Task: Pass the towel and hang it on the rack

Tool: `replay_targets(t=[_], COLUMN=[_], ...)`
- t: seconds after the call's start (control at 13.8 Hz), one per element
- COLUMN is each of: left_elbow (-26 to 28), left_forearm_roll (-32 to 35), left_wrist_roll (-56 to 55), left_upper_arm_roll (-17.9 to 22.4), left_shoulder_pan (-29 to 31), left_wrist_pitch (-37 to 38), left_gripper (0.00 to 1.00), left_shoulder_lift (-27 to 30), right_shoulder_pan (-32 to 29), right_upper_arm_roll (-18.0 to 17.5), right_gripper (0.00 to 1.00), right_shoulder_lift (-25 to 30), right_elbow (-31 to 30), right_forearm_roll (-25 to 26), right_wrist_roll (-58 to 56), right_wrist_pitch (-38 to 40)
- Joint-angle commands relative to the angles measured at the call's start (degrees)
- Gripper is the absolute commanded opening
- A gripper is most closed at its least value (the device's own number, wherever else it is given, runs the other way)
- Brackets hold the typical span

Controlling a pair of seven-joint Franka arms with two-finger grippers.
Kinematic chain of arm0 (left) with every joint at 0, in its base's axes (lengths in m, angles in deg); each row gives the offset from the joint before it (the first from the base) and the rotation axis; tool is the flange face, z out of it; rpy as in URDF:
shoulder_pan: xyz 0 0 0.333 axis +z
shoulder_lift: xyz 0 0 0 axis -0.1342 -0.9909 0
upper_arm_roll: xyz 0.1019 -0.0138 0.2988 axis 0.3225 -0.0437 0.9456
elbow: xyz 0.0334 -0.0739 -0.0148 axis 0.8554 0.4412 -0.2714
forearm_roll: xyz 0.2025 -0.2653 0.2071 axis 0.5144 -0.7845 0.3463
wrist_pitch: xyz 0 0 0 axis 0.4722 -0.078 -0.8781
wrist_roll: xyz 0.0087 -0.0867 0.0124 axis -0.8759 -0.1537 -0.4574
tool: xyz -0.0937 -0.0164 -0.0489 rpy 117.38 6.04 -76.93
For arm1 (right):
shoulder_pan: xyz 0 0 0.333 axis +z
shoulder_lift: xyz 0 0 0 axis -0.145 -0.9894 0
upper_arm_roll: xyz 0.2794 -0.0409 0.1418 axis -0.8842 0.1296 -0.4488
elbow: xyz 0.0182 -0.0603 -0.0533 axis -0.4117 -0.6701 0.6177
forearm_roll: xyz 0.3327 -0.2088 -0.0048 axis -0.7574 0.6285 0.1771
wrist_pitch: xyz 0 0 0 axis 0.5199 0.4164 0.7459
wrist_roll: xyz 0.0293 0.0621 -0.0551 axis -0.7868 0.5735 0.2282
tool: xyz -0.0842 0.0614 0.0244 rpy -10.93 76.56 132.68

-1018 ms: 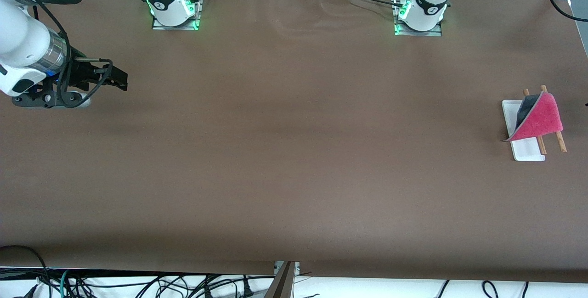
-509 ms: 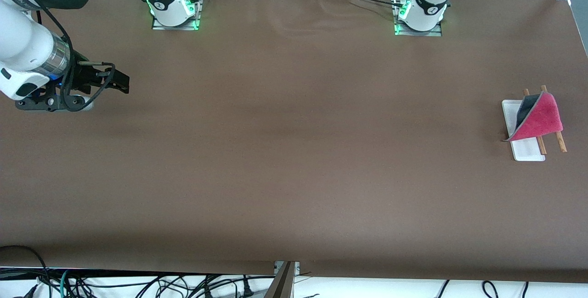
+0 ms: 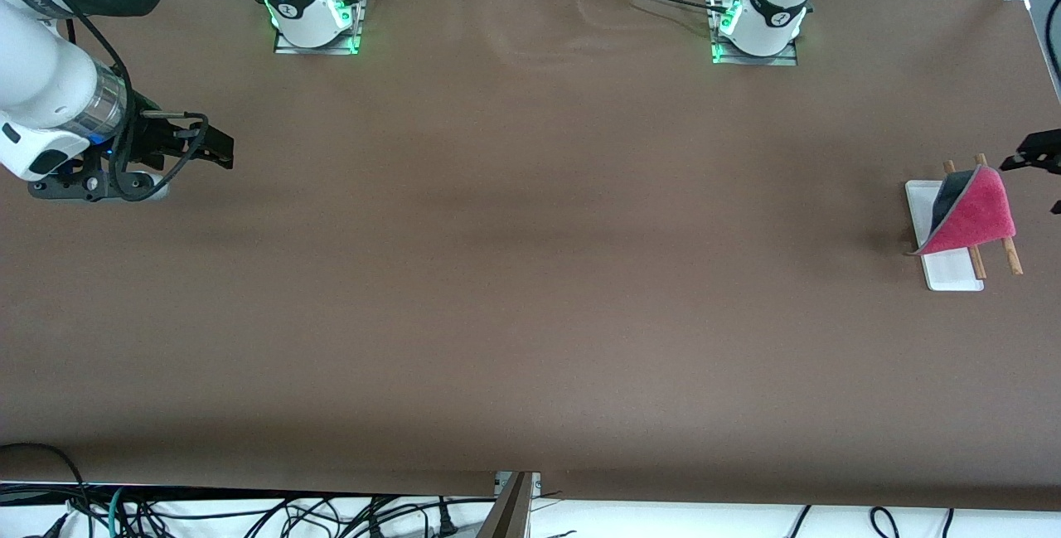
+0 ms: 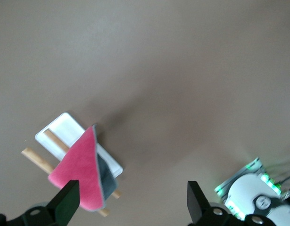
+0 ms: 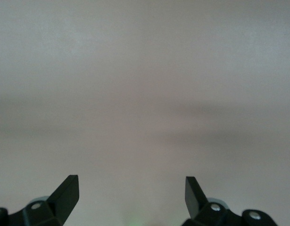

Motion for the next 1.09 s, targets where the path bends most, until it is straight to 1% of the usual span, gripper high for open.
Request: replay_targets(t=[0.0,0.07,0.15,0.29,0.36,0.44,0.51,0.58,0.8,1.02], left_elbow=[5.3,6.8,7.9,9.9,12.4,16.1,19.6,21.2,21.4,21.8], left_forearm_roll=[1.1,1.2,1.2,1.1,1.2,1.4,1.9,1.4,1.3,0.7], left_wrist_roll=[-16.4,-24.4,-31.4,-42.1,-47.1,-52.3,-55.2,-54.7,-54.1,-54.3], left_upper_arm_roll=[-0.8,-0.7,-0.8,-1.0,-2.0,-4.4,-6.7,-6.8,-6.4,-4.9], left_shoulder_pan=[-5.5,-8.5,-10.1,-13.5,-14.5,-14.5,-13.8,-13.5,-12.7,-13.8], left_wrist_pitch=[-0.1,-0.6,-0.9,-1.8,-2.9,-5.6,-8.9,-11.1,-15.4,-15.7], left_gripper=[1.0,1.0,1.0,1.0,1.0,1.0,1.0,1.0,1.0,1.0], left_shoulder_lift=[6.0,8.0,9.2,11.6,13.7,16.3,18.5,19.1,19.3,19.9], right_shoulder_pan=[0.3,0.4,0.5,0.5,0.5,0.5,0.5,0.5,0.4,0.5], right_upper_arm_roll=[0.1,0.1,0.1,0.2,0.2,0.2,0.2,0.2,0.3,0.3], right_gripper=[0.99,0.99,0.99,0.99,0.99,0.99,0.99,0.99,0.99,0.99], right_shoulder_lift=[0.4,0.4,0.4,0.4,0.4,0.4,0.4,0.4,0.4,0.0], right_elbow=[-0.4,-0.4,-0.4,-0.3,-0.4,-0.3,-0.3,-0.3,-0.4,-0.3], right_forearm_roll=[0.1,0.2,0.2,0.2,0.2,0.2,0.3,0.3,0.1,0.1], right_wrist_roll=[-0.9,-0.9,-0.9,-0.9,-0.9,-0.9,-0.9,-0.9,-1.7,-2.0], right_wrist_pitch=[-0.4,-0.4,-0.4,-0.5,-0.6,-0.6,-0.6,-0.6,-0.6,-0.9])
